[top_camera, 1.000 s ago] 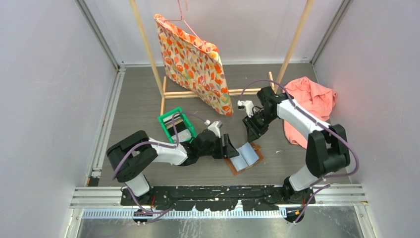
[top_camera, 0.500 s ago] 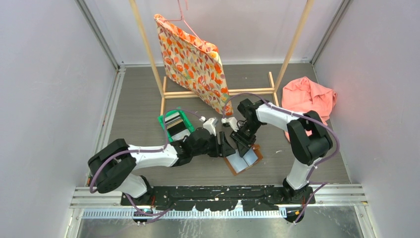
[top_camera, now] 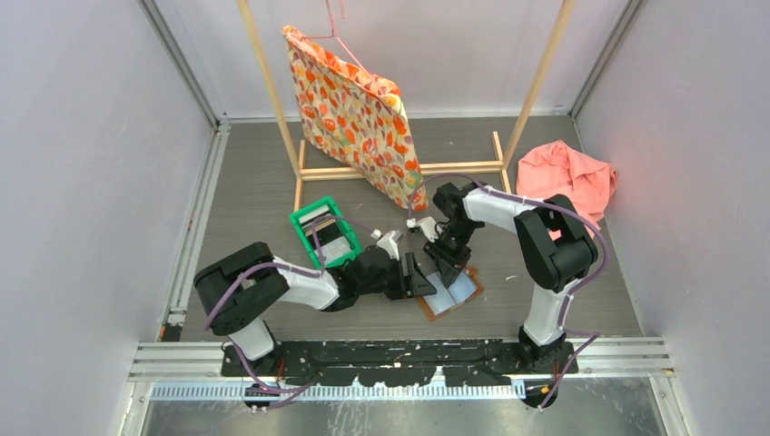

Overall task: Put the credit cards into the card holder
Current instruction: Open the card holder at the center of the board.

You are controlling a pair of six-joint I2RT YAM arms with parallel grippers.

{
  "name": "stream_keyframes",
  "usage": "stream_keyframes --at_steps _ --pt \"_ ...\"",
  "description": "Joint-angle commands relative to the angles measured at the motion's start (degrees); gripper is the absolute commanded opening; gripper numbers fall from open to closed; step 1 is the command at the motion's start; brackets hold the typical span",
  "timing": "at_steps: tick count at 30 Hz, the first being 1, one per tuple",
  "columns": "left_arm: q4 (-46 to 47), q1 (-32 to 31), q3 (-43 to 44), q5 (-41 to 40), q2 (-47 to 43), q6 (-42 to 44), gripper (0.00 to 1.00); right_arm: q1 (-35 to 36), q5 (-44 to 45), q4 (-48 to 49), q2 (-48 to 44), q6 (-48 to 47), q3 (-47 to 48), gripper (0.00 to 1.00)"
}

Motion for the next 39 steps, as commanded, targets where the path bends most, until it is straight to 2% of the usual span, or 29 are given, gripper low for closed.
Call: stream_keyframes --at_steps 1,9,12,18,39 --pt "5.39 -0.72 0.90 -0.38 -0.42 -1.01 0.62 0.30 0.42 -0.83 0.88 0.55 1.60 0.29" --pt "-4.47 -0.69 -0.32 -4.12 -8.39 0.76 0.61 0.30 -0.27 -1.25 1.27 0.81 1.91 0.28" --pt "-5.47 -0.87 -0.40 -4.35 -9.92 0.74 0.61 0.33 -0.56 -1.36 1.19 0.90 2.03 0.28" --pt "-1.75 -0.96 0.56 -2.65 -6.89 -0.71 0.61 0.33 -0.74 -1.45 1.10 0.94 2.09 0.28" --pt "2.25 -1.04 3.65 -1.73 0.97 -3.14 0.59 0.36 -1.13 -1.66 0.95 0.78 2.17 0.28"
